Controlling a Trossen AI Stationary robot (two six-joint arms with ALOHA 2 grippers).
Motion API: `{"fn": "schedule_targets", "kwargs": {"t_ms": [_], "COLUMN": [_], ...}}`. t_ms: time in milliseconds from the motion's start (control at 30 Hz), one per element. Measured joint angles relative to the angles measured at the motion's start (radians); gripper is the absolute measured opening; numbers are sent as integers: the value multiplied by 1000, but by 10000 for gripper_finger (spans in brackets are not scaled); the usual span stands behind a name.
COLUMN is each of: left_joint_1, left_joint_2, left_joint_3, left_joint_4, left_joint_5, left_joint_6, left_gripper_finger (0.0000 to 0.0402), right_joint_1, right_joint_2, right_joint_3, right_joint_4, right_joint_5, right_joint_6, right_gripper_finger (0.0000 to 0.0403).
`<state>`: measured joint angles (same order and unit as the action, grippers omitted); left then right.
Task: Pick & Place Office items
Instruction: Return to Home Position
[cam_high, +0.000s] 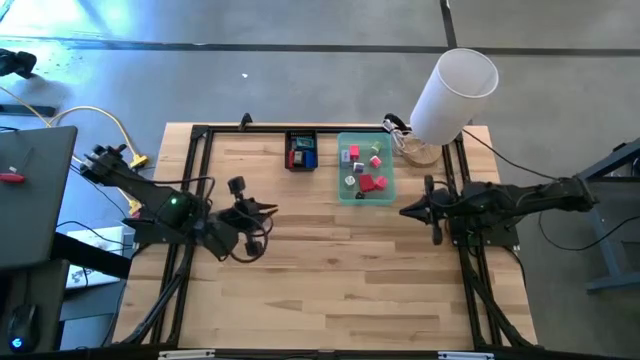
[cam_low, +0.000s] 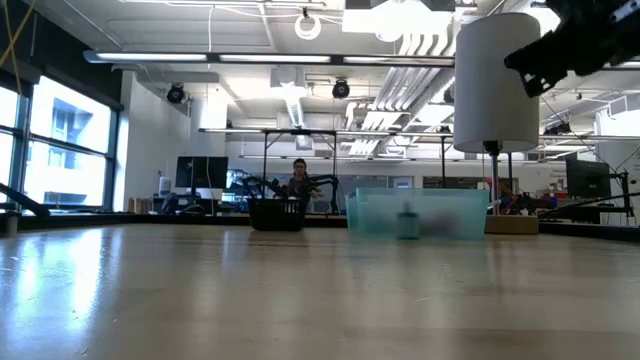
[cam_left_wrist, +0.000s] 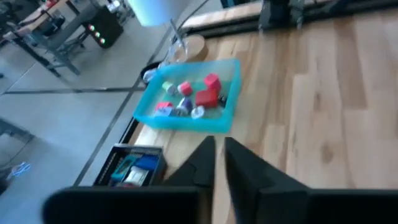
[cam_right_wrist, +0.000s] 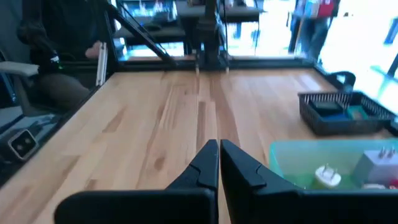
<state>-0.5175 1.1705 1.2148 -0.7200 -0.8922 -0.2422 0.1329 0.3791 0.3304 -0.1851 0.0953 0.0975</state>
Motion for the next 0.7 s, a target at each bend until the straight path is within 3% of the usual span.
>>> {"fn": "schedule_targets", "kwargs": {"t_ms": [67,333,500,700], "left_joint_1": [11,76,53,21], "left_joint_2": [-4,-53,-138,-278], "left_joint_3": [0,-1,-5,-104], "left_joint_4": [-45,-240,-376,-398], "left_joint_5": [-1,0,0,0], "left_joint_6": [-8,-141,-254,-351], "left_gripper_finger": [11,1,1,0], "right_joint_1": [0,-29,-68,-122], "right_joint_2": [-43,-129,-165,-172], "right_joint_3": [-78,-277,-321,-321], "right_joint_4": [86,217,214,237], "right_joint_5": [0,-56,-75,-107], "right_joint_6": [-44,-73,-58,-66], "right_gripper_finger": [3,3,3,3]}}
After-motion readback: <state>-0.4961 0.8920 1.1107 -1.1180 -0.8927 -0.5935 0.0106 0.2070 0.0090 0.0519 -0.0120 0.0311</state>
